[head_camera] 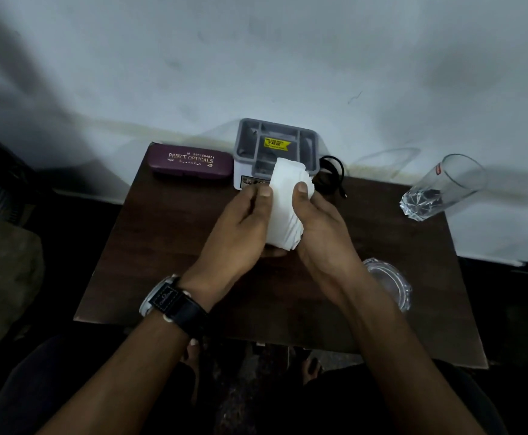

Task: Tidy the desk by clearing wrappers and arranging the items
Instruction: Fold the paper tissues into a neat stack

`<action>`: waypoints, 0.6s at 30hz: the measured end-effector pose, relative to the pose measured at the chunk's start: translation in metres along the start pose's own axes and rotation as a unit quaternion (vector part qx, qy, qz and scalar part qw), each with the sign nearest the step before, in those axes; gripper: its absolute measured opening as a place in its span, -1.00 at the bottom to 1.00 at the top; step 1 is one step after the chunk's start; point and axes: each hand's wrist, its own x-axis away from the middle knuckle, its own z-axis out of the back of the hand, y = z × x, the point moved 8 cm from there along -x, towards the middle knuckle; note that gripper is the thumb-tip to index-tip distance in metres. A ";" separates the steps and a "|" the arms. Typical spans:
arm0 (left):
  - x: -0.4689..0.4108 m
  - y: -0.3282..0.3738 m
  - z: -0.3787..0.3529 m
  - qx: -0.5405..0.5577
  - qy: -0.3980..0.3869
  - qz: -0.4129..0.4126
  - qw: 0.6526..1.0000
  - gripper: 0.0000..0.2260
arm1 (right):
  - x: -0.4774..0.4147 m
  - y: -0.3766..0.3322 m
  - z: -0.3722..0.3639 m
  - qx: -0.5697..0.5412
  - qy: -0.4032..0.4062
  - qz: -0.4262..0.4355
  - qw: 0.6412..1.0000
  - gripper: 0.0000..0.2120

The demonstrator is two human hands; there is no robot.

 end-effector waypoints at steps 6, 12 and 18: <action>-0.002 0.002 0.003 -0.099 0.003 -0.073 0.992 -0.56 | -0.001 -0.007 0.001 0.083 -0.013 0.043 0.996 -0.68; -0.005 0.003 0.009 -0.093 0.017 -0.085 0.992 -0.41 | -0.007 -0.032 0.028 0.150 -0.010 0.106 0.983 -0.58; -0.009 0.005 0.012 -0.112 0.018 -0.084 0.990 -0.31 | -0.009 -0.061 0.032 0.224 -0.026 0.158 0.961 -0.50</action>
